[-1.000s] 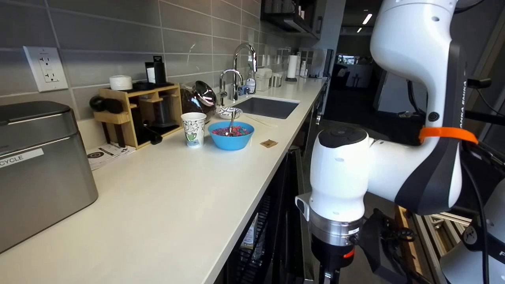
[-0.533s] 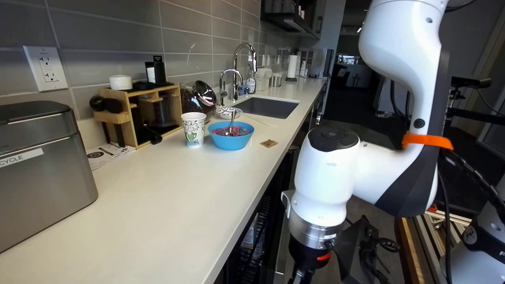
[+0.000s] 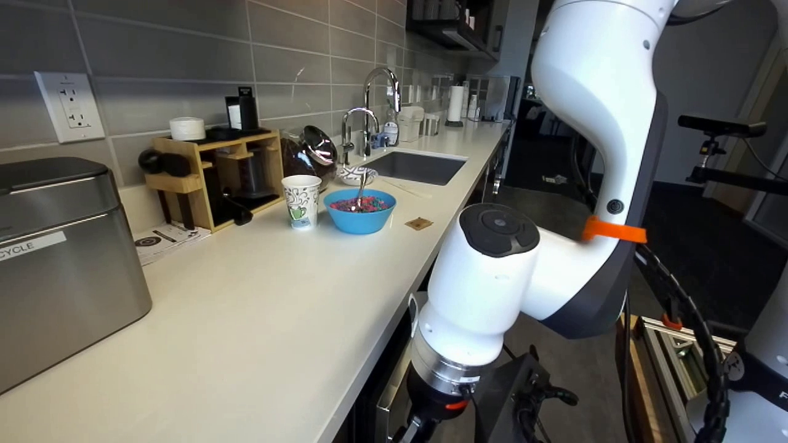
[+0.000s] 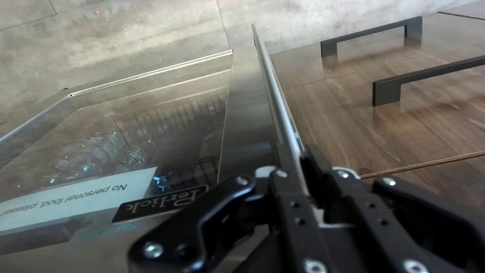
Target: Partially open the silver door, then close it
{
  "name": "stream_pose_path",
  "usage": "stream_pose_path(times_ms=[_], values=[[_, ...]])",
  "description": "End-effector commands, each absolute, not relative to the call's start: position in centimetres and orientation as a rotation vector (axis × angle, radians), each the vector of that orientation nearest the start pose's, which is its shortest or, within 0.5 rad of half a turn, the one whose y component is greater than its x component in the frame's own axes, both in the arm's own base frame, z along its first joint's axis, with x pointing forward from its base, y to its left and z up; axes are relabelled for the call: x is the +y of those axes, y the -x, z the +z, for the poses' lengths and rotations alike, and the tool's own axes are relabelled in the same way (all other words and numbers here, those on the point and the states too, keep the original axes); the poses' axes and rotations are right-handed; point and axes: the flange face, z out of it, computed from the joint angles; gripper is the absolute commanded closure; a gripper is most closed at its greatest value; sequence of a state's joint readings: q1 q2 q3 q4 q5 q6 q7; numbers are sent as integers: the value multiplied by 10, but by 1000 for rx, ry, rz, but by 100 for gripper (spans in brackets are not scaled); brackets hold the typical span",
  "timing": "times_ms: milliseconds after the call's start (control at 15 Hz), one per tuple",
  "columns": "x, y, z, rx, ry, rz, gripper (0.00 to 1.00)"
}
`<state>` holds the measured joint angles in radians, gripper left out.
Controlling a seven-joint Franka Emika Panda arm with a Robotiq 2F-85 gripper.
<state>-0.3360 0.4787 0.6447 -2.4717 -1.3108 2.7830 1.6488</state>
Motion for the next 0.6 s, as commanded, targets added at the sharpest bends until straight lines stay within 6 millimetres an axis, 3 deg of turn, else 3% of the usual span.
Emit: stream_pose_path(times_ms=[0, 67, 133, 200, 400, 533], values=[[207, -418, 145, 275, 3132, -427, 97], [207, -413, 142, 264, 3141, -405, 97], [207, -410, 141, 251, 3148, -396, 63], [206, -406, 141, 231, 3149, -366, 62], [203, -400, 143, 142, 3164, -306, 39], [198, -375, 137, 80, 3198, -126, 25]])
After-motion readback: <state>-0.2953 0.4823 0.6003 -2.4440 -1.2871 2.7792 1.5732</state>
